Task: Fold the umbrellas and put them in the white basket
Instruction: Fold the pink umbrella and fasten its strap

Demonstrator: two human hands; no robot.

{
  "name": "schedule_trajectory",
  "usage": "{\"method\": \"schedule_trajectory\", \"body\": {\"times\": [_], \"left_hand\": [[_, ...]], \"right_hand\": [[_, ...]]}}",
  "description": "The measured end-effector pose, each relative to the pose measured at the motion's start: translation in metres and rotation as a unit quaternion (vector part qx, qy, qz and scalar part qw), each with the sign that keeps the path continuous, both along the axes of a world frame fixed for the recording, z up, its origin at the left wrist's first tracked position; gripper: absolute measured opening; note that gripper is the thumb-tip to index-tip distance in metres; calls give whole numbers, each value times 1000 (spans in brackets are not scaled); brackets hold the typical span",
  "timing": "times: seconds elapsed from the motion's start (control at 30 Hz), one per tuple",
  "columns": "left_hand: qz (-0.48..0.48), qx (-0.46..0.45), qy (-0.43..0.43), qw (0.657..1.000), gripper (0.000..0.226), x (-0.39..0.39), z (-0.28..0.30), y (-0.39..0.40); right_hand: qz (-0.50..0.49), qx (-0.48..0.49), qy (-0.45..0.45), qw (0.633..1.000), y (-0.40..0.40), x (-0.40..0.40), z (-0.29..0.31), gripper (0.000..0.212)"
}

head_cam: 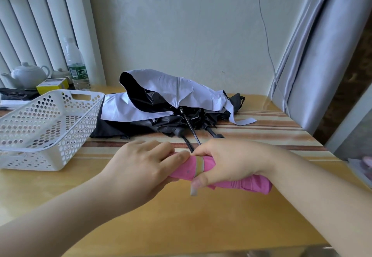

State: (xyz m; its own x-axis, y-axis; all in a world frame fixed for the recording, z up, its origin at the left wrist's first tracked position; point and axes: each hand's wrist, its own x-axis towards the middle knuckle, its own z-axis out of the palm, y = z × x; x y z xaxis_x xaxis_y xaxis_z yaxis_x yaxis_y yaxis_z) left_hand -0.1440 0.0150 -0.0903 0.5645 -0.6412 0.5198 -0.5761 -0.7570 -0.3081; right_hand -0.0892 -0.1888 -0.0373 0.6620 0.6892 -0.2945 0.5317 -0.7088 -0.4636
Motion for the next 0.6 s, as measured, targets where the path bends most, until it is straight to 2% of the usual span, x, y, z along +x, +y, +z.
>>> {"method": "schedule_trajectory", "body": {"times": [0.17, 0.3, 0.33, 0.4, 0.43, 0.53, 0.6], "left_hand": [[12, -14, 57, 998, 37, -1, -1, -1], [71, -15, 172, 982, 36, -3, 20, -9], [109, -25, 251, 962, 35, -2, 28, -12], [141, -72, 428, 890, 41, 1, 36, -18], [131, -85, 470, 869, 43, 5, 38, -19], [95, -152, 523, 833, 43, 11, 39, -19], [78, -167, 530, 828, 46, 12, 38, -21]], "right_hand": [[-10, 6, 40, 999, -1, 2, -1, 32], [2, 5, 67, 998, 3, 1, -6, 26], [10, -2, 63, 998, 4, 1, -5, 28], [28, -18, 48, 998, 6, -1, -3, 31], [28, -20, 44, 998, 6, -1, -2, 31], [9, -19, 39, 999, 5, -1, 0, 39], [-11, -13, 26, 1000, 3, -1, 0, 50]]}}
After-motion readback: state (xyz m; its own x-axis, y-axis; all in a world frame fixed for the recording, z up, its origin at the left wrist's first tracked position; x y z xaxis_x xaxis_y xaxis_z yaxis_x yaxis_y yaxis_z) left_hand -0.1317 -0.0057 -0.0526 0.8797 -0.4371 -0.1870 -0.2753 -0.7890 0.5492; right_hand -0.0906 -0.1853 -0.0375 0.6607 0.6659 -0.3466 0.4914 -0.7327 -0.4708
